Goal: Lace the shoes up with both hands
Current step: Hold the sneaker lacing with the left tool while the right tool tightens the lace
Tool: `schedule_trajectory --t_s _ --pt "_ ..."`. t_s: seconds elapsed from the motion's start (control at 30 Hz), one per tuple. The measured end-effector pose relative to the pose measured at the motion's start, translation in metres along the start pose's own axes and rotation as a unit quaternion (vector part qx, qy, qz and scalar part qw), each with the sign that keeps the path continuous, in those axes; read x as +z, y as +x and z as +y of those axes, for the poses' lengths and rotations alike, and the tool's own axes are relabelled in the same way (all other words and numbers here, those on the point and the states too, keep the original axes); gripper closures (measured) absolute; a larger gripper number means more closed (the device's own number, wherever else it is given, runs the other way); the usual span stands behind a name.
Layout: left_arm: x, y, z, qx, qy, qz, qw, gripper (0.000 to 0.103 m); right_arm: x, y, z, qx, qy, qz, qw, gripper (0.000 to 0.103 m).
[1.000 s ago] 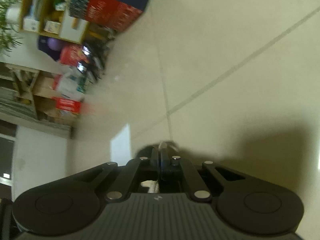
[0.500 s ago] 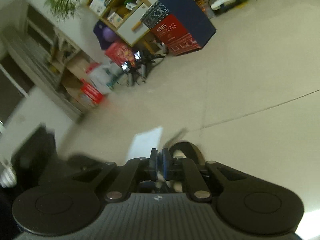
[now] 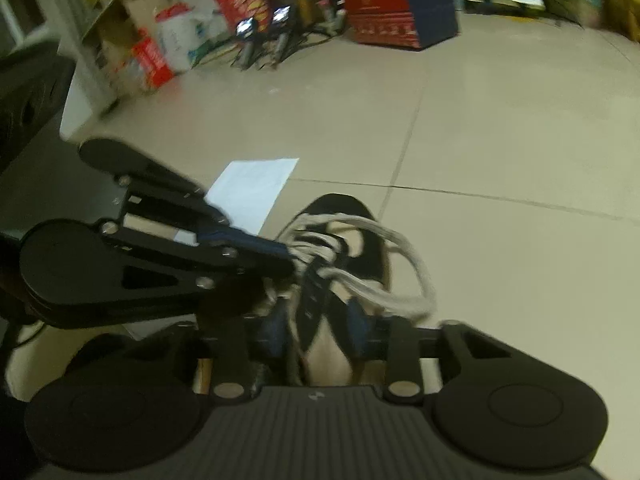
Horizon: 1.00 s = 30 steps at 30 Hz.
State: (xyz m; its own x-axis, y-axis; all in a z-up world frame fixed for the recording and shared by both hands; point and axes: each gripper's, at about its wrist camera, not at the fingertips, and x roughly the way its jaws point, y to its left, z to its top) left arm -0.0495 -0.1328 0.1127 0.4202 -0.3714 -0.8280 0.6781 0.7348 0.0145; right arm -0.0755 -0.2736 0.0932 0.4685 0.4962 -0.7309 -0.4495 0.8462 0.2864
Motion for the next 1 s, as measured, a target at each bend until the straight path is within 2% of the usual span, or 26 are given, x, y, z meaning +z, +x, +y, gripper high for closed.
schedule_trajectory --t_s 0.13,0.37,0.63,1.0 --pt "0.0 0.002 -0.002 0.007 -0.005 0.01 0.9999 0.102 0.003 0.012 0.004 -0.035 -0.002 0.017 0.999 0.083" --pt "0.0 0.0 -0.001 0.009 -0.017 0.005 0.9998 0.102 0.006 0.028 0.012 -0.082 -0.012 0.029 0.996 0.088" --pt "-0.001 -0.004 -0.002 0.008 -0.018 -0.001 0.9998 0.102 0.002 0.026 0.0 -0.093 0.038 0.018 0.995 0.092" --pt "-0.003 -0.018 -0.004 0.024 0.005 -0.008 0.9997 0.102 -0.002 0.022 0.005 -0.115 0.034 0.013 0.993 0.093"
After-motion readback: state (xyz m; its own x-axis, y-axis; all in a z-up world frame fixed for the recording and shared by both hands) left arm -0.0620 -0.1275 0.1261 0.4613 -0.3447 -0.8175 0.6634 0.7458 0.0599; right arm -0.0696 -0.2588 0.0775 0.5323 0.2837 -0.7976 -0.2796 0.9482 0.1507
